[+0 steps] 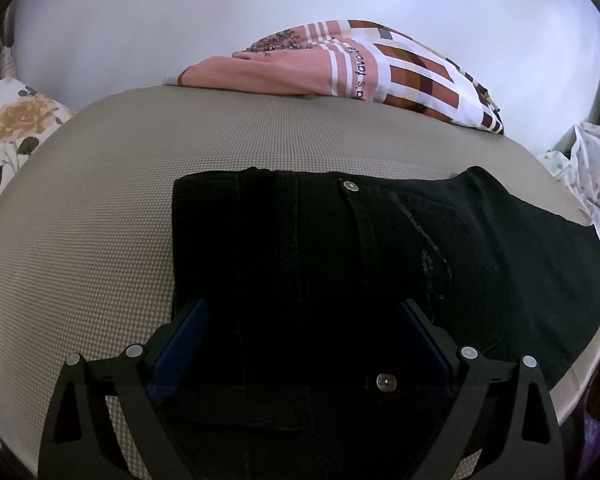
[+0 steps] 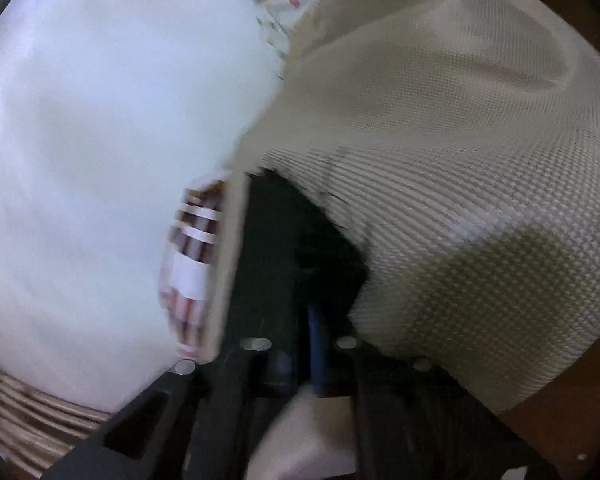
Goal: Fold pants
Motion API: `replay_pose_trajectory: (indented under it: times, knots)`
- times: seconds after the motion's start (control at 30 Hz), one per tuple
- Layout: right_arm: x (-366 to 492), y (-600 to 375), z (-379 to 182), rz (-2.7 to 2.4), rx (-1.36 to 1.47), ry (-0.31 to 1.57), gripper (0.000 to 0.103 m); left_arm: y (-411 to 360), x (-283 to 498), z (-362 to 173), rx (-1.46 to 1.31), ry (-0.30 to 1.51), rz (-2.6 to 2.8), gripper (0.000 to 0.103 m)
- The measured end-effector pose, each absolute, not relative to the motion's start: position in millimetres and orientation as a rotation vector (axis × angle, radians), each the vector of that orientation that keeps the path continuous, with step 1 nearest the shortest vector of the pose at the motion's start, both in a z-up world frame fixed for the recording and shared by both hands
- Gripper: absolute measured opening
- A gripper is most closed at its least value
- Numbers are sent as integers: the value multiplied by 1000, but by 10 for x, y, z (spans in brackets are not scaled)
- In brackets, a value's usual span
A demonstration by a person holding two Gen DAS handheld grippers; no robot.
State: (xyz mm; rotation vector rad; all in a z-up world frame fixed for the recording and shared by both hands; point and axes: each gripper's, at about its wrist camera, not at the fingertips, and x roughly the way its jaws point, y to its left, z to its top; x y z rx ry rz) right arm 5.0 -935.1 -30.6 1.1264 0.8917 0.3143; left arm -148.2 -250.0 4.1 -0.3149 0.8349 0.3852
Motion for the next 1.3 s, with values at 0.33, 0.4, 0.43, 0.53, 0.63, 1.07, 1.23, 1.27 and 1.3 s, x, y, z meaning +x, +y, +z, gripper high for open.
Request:
replay_pose_trajectory:
  times: [0.33, 0.4, 0.43, 0.53, 0.63, 1.07, 1.23, 1.27, 1.3]
  knots:
    - [-66, -9404, -329, 294, 1110, 875, 3, -2511, -1462, 27, -303, 843, 378, 98]
    - [-35, -9445, -366, 323, 1165, 846, 9, -2515, -1452, 24, -299, 845, 376, 98]
    - [-52, -9502, -387, 327, 1213, 818, 10, -2515, -1451, 24, -298, 846, 376, 99]
    - [-156, -9768, -352, 280, 1287, 713, 23, -2518, -1451, 25, -298, 845, 376, 99]
    - [-212, -9898, -256, 270, 1245, 702, 32, -2519, -1451, 26, -297, 847, 376, 100]
    - [118, -9356, -181, 361, 1017, 831, 40, -2531, -1440, 26, -289, 852, 375, 102]
    - [152, -9208, -156, 337, 936, 848, 18, -2537, -1441, 24, -289, 853, 375, 102]
    - [168, -9238, -177, 323, 948, 851, 13, -2541, -1441, 24, -290, 852, 375, 102]
    - [177, -9261, -190, 318, 965, 851, 12, -2544, -1440, 23, -290, 852, 376, 102]
